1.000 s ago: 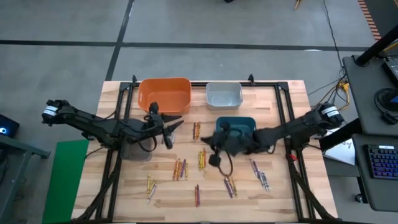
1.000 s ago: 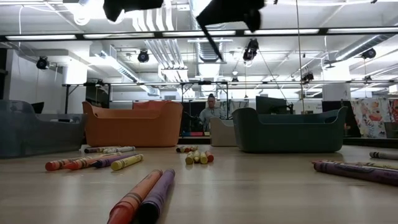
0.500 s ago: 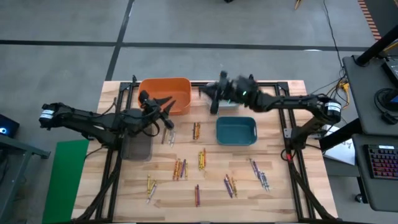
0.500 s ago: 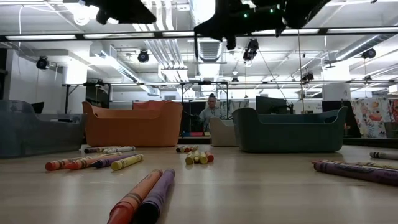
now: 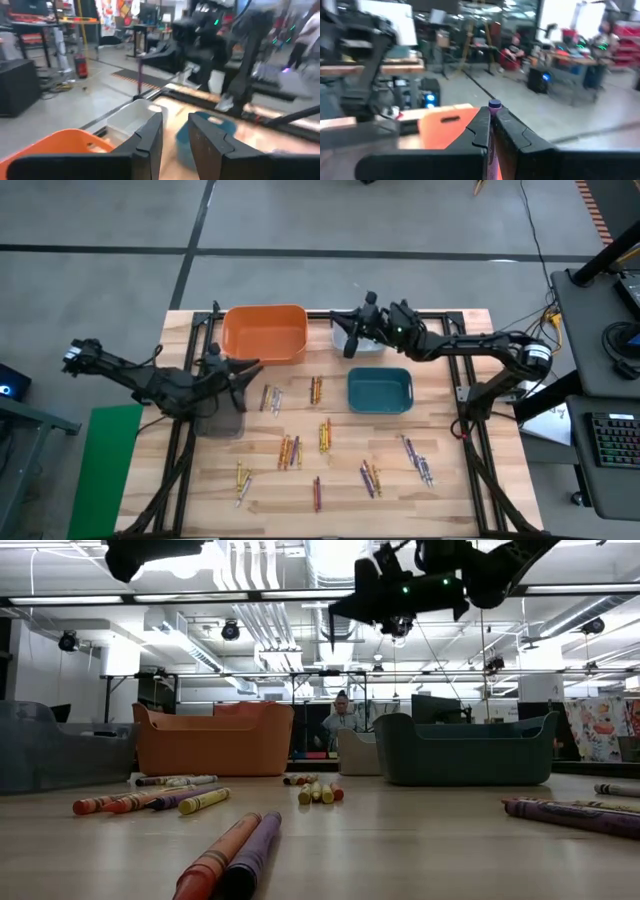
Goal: Sort crayons
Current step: Put the violet crayon into the gray bin
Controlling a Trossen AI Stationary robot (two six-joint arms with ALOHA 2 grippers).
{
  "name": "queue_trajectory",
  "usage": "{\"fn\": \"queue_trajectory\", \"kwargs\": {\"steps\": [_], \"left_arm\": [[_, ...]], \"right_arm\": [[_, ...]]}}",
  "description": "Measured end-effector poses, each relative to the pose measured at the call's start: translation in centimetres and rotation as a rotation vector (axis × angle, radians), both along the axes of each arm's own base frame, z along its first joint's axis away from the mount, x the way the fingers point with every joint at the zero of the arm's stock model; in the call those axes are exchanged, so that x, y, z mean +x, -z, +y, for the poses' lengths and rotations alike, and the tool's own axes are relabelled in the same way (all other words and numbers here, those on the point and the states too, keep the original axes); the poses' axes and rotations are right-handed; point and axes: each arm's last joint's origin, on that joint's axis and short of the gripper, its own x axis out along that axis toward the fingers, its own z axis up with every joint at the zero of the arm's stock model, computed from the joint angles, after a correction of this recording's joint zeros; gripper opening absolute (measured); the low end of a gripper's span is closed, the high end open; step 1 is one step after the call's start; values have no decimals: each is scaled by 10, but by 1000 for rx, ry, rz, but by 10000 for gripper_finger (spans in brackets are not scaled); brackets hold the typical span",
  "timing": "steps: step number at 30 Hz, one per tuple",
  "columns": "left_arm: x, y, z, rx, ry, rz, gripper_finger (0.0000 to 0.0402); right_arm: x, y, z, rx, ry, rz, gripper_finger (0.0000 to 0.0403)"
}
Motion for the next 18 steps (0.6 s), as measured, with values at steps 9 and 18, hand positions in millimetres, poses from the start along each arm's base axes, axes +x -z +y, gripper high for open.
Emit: {"fn": "queue_trajectory", "kwargs": {"steps": [9,18], "left_arm": [[3,7,-6,-20,70,38,75],[9,6,-7,-16,19,38,75]], "right_arm": [[-21,50,-21,177,380,501,8],[-37,65,-42,280,469,605,9]]}}
